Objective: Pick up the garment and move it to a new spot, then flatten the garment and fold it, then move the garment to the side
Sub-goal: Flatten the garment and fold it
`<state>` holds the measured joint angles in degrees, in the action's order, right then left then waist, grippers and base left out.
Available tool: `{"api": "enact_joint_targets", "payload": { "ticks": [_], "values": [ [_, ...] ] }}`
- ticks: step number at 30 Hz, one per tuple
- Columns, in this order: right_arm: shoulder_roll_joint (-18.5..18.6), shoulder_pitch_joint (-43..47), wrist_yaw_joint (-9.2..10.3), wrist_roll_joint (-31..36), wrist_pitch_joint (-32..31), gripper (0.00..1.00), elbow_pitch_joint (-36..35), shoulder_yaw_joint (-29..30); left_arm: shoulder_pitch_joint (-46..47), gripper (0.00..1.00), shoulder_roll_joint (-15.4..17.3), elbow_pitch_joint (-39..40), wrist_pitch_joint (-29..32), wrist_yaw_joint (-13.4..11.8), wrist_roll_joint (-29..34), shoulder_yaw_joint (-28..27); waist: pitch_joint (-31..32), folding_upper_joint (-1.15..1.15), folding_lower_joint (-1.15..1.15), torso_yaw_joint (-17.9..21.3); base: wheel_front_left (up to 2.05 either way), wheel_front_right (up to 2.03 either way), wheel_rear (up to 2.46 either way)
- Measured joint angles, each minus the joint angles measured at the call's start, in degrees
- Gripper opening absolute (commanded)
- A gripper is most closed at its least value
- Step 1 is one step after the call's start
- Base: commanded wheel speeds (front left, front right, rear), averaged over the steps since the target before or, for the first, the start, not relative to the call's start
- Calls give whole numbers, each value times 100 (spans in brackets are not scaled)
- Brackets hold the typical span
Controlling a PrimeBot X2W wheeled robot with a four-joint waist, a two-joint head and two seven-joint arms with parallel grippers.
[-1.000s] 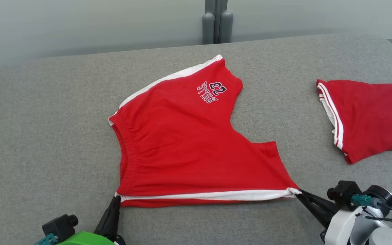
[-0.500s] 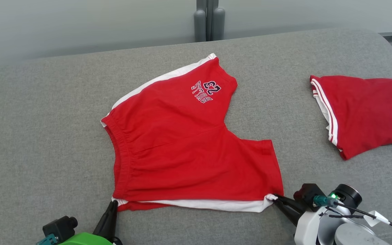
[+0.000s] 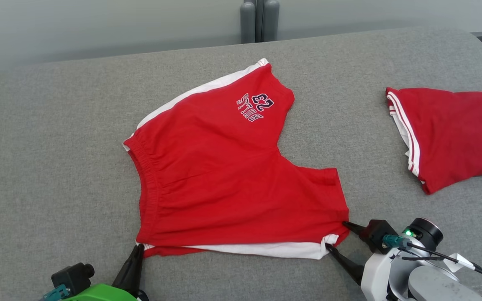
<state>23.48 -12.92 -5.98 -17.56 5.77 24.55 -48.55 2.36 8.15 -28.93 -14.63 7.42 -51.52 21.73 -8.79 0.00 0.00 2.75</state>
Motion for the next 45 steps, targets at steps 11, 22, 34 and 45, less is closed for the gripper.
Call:
{"api": "enact_joint_targets", "payload": {
  "ticks": [11, 22, 34, 45],
  "values": [
    [402, 104, -24, -69, 494, 100, -275, 71, -2, 100, 57, 80, -36, 14, 87, 102, -43, 0, 0, -11, 0, 0, 0],
    [791, 594, -4, -1102, 747, 100, -1244, 1025, -215, 100, 276, 465, -27, 13, 246, 80, -41, 0, 0, 130, 0, 0, 0],
    [900, 816, 724, -1423, 858, 100, -1949, 2121, -377, 100, 435, 1239, 10, -91, 475, 216, 103, 0, 0, 25, 0, 0, 0],
    [244, 1031, 1223, -1358, 865, 100, -2375, 2999, -373, 100, 756, 2002, 96, -577, 961, 77, 328, 0, 0, -390, 0, 0, 0]
  ]
}}
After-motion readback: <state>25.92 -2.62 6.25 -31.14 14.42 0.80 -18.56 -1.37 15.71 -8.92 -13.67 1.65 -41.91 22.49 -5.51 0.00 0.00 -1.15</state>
